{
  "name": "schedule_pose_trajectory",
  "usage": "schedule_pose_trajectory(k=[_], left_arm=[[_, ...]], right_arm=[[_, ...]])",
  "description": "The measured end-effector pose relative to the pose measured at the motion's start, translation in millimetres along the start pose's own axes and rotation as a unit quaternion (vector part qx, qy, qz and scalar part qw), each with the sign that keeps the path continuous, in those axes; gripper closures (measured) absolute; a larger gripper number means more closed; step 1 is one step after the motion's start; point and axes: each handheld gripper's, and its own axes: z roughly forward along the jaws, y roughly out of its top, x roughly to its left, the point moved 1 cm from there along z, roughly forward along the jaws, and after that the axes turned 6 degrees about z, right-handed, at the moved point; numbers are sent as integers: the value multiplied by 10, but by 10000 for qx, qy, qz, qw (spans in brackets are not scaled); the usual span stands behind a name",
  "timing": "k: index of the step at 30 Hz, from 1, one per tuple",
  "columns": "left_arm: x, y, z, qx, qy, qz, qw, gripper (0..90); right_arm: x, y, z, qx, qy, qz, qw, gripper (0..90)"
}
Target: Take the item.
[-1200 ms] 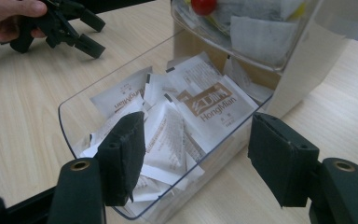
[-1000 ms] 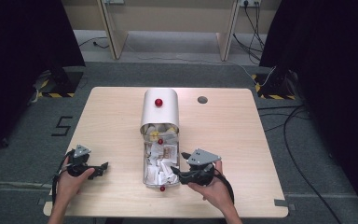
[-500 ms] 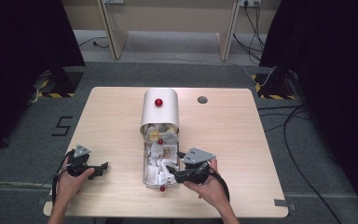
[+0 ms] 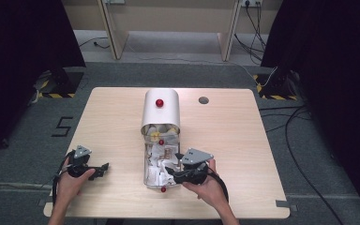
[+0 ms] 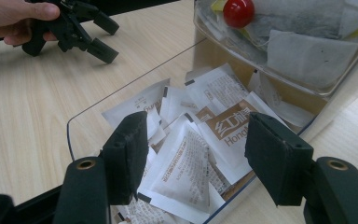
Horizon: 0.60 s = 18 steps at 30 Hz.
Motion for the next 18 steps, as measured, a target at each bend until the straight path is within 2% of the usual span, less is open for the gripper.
schedule_pose_trajectory(k=[9, 18], left_arm=[[0, 0, 0, 0, -1, 2, 10000, 0], [0, 0, 0, -1, -1, 0, 10000, 0]], right_arm=[[32, -39, 91, 93, 90, -9, 9999, 408], [6, -69, 162, 180, 77, -7, 9998, 422]])
